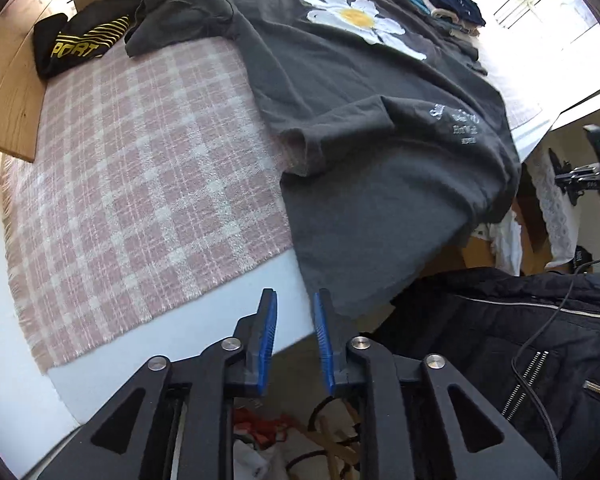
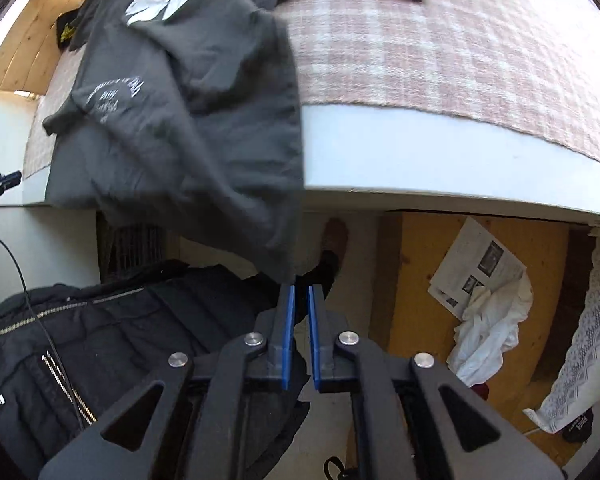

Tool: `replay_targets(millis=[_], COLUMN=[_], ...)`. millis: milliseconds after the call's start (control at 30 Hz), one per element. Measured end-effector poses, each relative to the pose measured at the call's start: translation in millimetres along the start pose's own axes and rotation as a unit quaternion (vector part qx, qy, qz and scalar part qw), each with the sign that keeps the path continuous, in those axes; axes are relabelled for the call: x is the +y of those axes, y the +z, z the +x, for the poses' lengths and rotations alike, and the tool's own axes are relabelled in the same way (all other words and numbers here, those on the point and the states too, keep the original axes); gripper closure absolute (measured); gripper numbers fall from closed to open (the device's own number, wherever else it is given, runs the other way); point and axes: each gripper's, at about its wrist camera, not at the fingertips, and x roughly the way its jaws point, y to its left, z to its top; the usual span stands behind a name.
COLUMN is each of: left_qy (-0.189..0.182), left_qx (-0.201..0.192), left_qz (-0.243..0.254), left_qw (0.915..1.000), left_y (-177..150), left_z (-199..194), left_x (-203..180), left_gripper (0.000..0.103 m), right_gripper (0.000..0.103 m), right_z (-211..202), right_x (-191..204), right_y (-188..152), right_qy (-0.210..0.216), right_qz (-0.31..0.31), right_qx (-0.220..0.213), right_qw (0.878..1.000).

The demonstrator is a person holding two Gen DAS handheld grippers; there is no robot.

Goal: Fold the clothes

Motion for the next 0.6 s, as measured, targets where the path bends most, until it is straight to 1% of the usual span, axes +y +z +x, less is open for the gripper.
replay_targets(millis=[33, 100, 133, 167, 267, 367, 433, 500, 600], left_qy=[0.001, -0.006, -0.002, 0.001, 0.013, 0.048, 0.046, 0.045, 0.053], left_qx=[0.01, 0.023, 0.026, 0.029, 0.033, 0.036, 0.04, 0.033, 0.029], left_qz=[0.0, 0.011, 0.019, 0.021, 0.018, 0.025, 0.019, 0.017, 0.017], left_qw=[0.9999, 0.9996, 0.9995, 0.9994, 0.9992, 0.9979, 0.998, 0.9983, 0.998], left_y=[4.5, 6.6, 6.8, 6.2, 1.5, -5.7, -8.2, -8.1, -7.8], left_z=[12.0, 27.2, 32.0, 34.8, 39.7, 44.4, 48.8, 48.5, 49.0], left_x=[0.1, -5.7, -9.6, -12.6, -19.2, -25.5, -26.7, -28.5, -30.1], left_gripper=[0.074, 0.074, 0.074, 0.074, 0.074, 0.074, 0.074, 0.073, 0.073], right_gripper=[0.087, 0.084, 0.081, 0.076, 0.076, 0.076, 0.076, 0.076, 0.076], right_z=[-5.2, -12.9, -15.5, -15.2, -6.5, 4.4, 8.1, 10.3, 16.4], right_x=[-1.8, 2.8, 5.0, 8.6, 31.0, 57.5, 71.6, 80.2, 77.5], right_y=[3.9, 9.6, 12.0, 13.9, 17.8, 20.1, 20.1, 22.0, 25.8], right_qy=[-0.009, -0.012, -0.008, -0.001, 0.013, 0.025, 0.025, 0.014, 0.013], right_qz=[0.008, 0.013, 0.014, 0.012, -0.011, -0.049, -0.069, -0.08, -0.068], right_qx=[-0.012, -0.036, -0.047, -0.051, -0.051, -0.049, -0.053, -0.057, -0.059], right_qw=[1.0, 0.999, 0.999, 0.999, 0.999, 0.997, 0.996, 0.995, 0.996])
